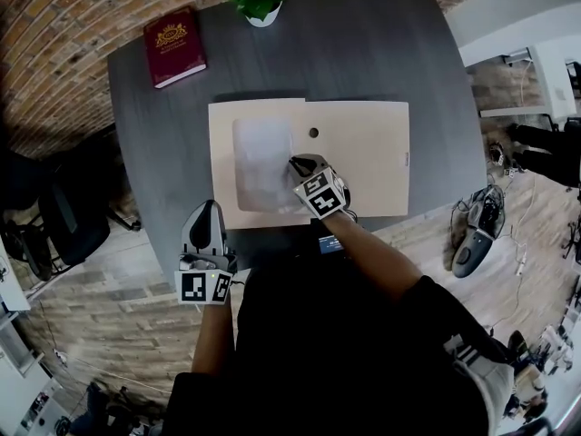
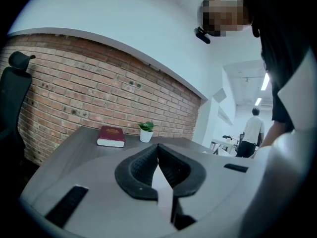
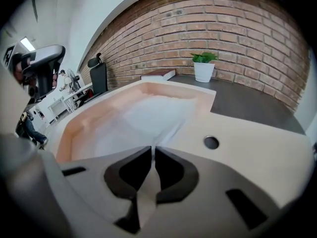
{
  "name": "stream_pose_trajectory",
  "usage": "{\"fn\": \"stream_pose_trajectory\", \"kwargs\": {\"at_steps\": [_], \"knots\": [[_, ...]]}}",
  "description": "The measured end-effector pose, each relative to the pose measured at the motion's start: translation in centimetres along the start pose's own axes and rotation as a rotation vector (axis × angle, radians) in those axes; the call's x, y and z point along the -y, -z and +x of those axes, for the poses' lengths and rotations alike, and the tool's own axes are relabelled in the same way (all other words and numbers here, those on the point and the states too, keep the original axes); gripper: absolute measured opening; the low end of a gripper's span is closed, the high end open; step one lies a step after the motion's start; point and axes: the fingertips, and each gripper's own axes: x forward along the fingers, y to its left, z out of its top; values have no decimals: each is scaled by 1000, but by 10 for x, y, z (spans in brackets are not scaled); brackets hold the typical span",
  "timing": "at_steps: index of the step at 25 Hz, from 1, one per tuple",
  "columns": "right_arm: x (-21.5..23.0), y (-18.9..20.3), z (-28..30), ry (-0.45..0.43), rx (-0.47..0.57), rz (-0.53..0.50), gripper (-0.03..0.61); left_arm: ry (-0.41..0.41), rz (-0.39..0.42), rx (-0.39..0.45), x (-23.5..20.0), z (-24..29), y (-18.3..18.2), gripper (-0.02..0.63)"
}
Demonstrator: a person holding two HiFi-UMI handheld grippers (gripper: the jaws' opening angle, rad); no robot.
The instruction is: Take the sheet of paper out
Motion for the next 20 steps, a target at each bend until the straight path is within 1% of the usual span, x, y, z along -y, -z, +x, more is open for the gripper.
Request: {"fn": "stream_pose_trajectory", "kwargs": {"at_steps": [4,7,10,20], "knots": [[2,4,-11,-6,7,6,11,20,0,15,4,2,-5,-5],[6,6,-27,-2,54,6,8,42,-10,15,7,4,-7,-5],[17,10,-43,26,77,11,6,70,-6,16,12,5,-8,-5],[57,27,-100,142,135,96,5,155,-9,30,33,3,-12,-5]]}}
